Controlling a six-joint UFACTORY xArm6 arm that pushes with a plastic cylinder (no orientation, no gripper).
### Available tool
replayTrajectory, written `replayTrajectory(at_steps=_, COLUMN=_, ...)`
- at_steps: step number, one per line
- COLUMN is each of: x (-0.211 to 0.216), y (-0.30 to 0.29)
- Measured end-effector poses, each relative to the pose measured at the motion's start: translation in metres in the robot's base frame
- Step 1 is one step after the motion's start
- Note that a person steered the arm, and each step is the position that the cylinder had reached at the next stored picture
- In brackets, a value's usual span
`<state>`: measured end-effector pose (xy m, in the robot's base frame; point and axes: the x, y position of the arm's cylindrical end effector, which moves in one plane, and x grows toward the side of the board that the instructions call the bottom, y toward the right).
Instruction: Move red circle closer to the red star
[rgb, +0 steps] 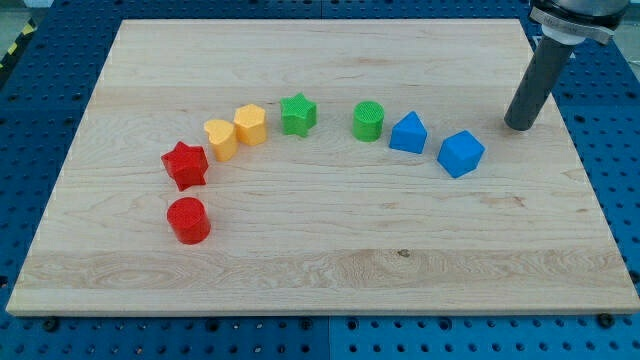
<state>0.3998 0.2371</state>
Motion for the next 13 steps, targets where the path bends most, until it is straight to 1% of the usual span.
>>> replayTrajectory(at_steps=3, x=0.000, y=0.005)
replayTrajectory(at_steps=4, x=0.027, y=0.035)
replayTrajectory(at_steps=5, x=0.115, y=0.038)
replayTrajectory(at_steps=6, x=0.179, y=-0.039)
replayTrajectory(at_steps=7, x=0.209, y=-0.159)
replayTrajectory(at_steps=8, x=0.216, y=-0.289)
replayTrajectory(at_steps=9, x=0.212, y=-0.338)
replayTrajectory(at_steps=10, x=0.191, y=-0.343)
replayTrajectory(at_steps=11, x=0.166, y=-0.389)
replayTrajectory(at_steps=12, x=0.166, y=-0.401)
replayTrajectory(at_steps=13, x=0.161, y=-0.392)
